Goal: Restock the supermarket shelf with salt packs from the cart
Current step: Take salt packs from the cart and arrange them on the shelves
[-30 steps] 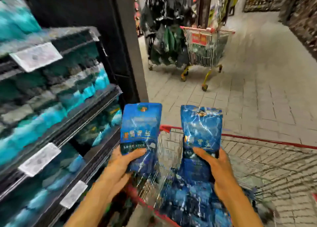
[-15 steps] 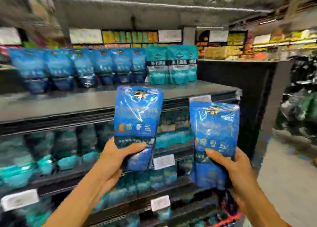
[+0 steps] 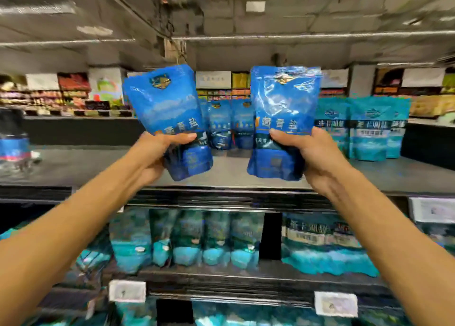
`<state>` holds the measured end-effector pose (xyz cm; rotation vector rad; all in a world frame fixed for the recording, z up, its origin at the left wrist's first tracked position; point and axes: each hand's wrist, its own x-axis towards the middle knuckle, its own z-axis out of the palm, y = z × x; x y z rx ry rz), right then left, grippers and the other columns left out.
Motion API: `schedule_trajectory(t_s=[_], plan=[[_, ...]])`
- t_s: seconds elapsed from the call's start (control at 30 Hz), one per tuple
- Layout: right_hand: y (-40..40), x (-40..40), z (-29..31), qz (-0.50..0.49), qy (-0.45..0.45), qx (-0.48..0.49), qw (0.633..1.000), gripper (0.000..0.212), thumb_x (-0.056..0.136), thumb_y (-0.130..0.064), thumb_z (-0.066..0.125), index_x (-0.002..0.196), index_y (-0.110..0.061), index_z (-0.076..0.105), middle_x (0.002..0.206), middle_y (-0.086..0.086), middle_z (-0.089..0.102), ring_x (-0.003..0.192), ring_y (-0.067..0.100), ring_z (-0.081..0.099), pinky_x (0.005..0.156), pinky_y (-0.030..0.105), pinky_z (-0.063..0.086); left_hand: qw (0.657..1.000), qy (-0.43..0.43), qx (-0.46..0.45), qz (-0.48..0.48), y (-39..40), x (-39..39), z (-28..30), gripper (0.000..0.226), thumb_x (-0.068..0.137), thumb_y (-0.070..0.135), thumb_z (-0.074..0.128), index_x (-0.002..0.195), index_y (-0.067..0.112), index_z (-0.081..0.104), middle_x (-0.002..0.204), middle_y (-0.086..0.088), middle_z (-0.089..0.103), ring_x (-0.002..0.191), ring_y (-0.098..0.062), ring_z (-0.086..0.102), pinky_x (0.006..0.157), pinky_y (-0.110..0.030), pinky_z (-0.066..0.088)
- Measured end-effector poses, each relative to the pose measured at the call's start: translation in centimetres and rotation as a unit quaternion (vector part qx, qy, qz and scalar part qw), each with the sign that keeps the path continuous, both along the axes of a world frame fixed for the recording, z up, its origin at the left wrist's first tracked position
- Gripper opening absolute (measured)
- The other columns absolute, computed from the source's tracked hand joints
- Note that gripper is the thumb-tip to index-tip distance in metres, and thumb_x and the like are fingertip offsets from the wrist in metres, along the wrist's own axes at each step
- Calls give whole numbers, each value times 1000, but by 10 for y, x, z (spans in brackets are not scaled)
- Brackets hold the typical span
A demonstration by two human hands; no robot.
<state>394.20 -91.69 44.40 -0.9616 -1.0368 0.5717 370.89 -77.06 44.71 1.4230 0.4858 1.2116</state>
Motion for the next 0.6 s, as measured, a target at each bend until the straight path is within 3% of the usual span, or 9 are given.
schedule_trajectory(t_s=[0.17, 0.3, 0.33, 0.4, 0.47, 0.5, 0.6], plan=[[109, 21, 24, -15, 19, -74, 997, 38, 74, -3, 81, 110, -1, 70, 101, 13, 76, 85, 26, 74, 64, 43, 61, 996, 69, -58, -16, 94, 24, 26, 57, 64, 5, 81, 120, 1, 67, 113, -14, 72, 105, -30, 69, 92, -48, 56], [186, 52, 13, -81, 26, -117, 989, 30, 73, 0, 83, 99, 1, 67, 106, 17, 73, 95, 29, 71, 92, 52, 56, 994, 93, -55, -8, 159, 73, 21, 81, 41, 8, 90, 116, -7, 65, 108, -17, 73, 94, -31, 71, 74, -40, 60], [203, 62, 10, -97, 34, -128, 986, 37, 73, -1, 83, 104, 3, 64, 109, 18, 71, 99, 30, 69, 96, 52, 53, 993, 99, -60, -7, 176, 85, 18, 85, 42, 6, 92, 119, -9, 60, 113, -19, 70, 96, -32, 70, 76, -42, 60], [230, 78, 7, -111, 54, -162, 979, 78, 72, -5, 85, 137, 5, 43, 124, 18, 64, 109, 31, 64, 99, 54, 51, 990, 122, -67, -5, 209, 110, 11, 89, 52, 6, 94, 127, -12, 51, 124, -21, 64, 107, -36, 66, 88, -53, 56], [254, 94, 6, -113, 57, -170, 977, 107, 71, -5, 86, 152, -1, 16, 132, 18, 59, 112, 29, 63, 100, 53, 50, 989, 129, -69, -5, 242, 132, 3, 77, 56, 6, 93, 120, -15, 56, 119, -23, 66, 105, -37, 67, 89, -56, 55], [264, 103, 7, -114, 62, -170, 977, 112, 71, -5, 86, 154, -3, 11, 133, 19, 59, 114, 30, 63, 100, 53, 49, 989, 131, -61, -1, 254, 141, 0, 67, 57, 5, 92, 112, -14, 60, 111, -23, 69, 98, -34, 69, 87, -54, 57], [289, 125, 4, -111, 60, -183, 975, 106, 69, -12, 89, 151, 0, 24, 136, 20, 58, 119, 31, 61, 102, 52, 49, 991, 131, -6, -3, 279, 161, -9, 48, 63, 2, 88, 105, -4, 66, 99, -12, 73, 91, -26, 69, 80, -38, 57]])
